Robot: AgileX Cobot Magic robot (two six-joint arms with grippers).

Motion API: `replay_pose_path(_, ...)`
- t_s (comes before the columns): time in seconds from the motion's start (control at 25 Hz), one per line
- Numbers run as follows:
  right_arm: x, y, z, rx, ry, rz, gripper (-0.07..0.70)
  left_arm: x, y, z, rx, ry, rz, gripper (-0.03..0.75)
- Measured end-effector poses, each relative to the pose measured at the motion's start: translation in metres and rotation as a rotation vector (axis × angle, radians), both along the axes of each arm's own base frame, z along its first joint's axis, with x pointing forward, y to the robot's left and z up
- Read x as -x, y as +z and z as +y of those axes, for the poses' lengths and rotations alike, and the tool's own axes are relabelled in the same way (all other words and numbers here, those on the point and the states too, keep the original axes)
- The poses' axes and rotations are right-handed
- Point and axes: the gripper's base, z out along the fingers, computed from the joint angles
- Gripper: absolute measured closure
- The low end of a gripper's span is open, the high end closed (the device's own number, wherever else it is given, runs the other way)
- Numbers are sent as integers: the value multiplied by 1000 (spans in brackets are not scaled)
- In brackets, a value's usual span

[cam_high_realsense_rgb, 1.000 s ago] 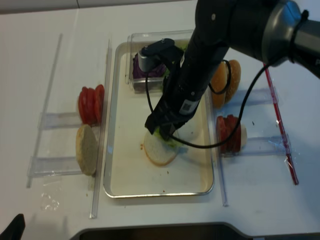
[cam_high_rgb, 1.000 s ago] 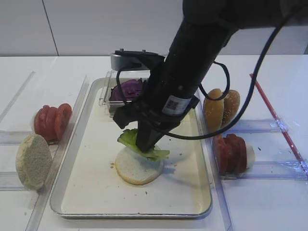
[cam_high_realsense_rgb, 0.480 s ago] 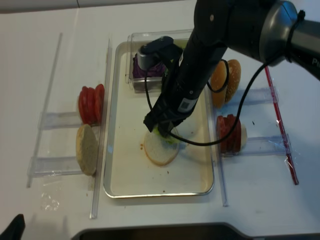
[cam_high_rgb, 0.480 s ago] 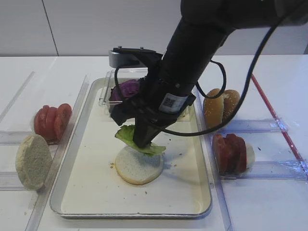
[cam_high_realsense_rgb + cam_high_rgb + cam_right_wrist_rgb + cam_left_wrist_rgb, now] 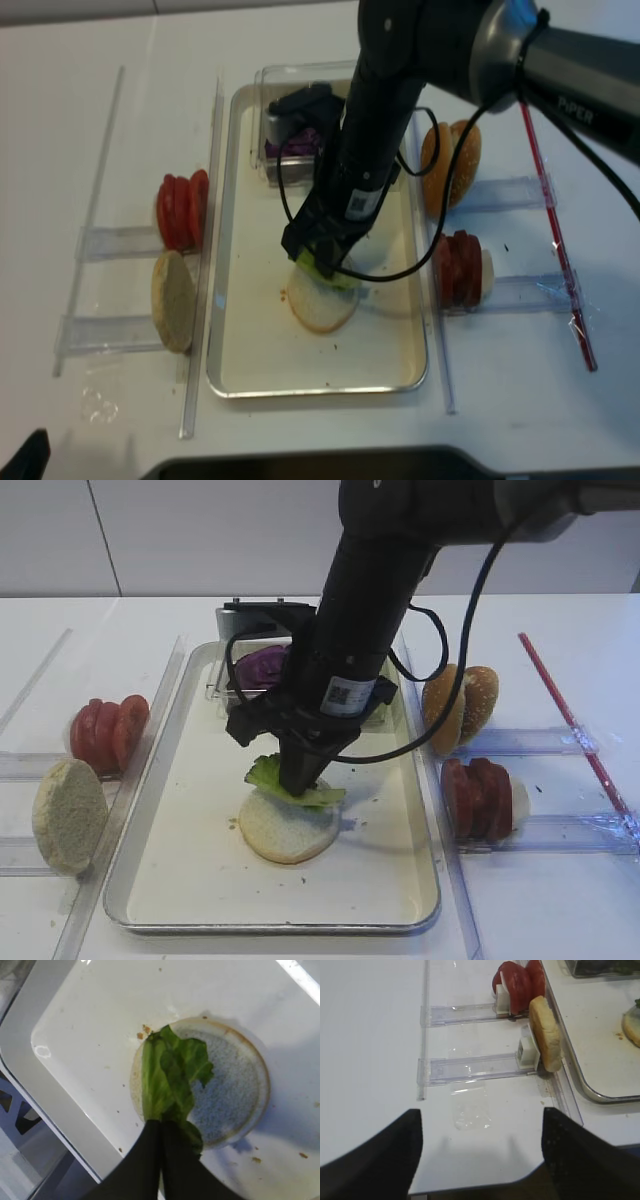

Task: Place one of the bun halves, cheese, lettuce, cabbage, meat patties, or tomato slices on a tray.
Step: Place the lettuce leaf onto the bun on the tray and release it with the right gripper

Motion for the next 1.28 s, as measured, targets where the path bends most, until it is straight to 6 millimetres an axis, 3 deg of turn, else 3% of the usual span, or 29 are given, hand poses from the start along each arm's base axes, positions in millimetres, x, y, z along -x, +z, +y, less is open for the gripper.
replay_pose_path(0.28,4,-7,8,23,31,-6,595,0,0,0,0,0,0,211)
replay_pose_path(1.16,2,-8,6,47,37,-38,594,0,0,0,0,0,0,211)
replay_pose_path(1.28,2,-8,6,50,36,-41,531,0,0,0,0,0,0,211)
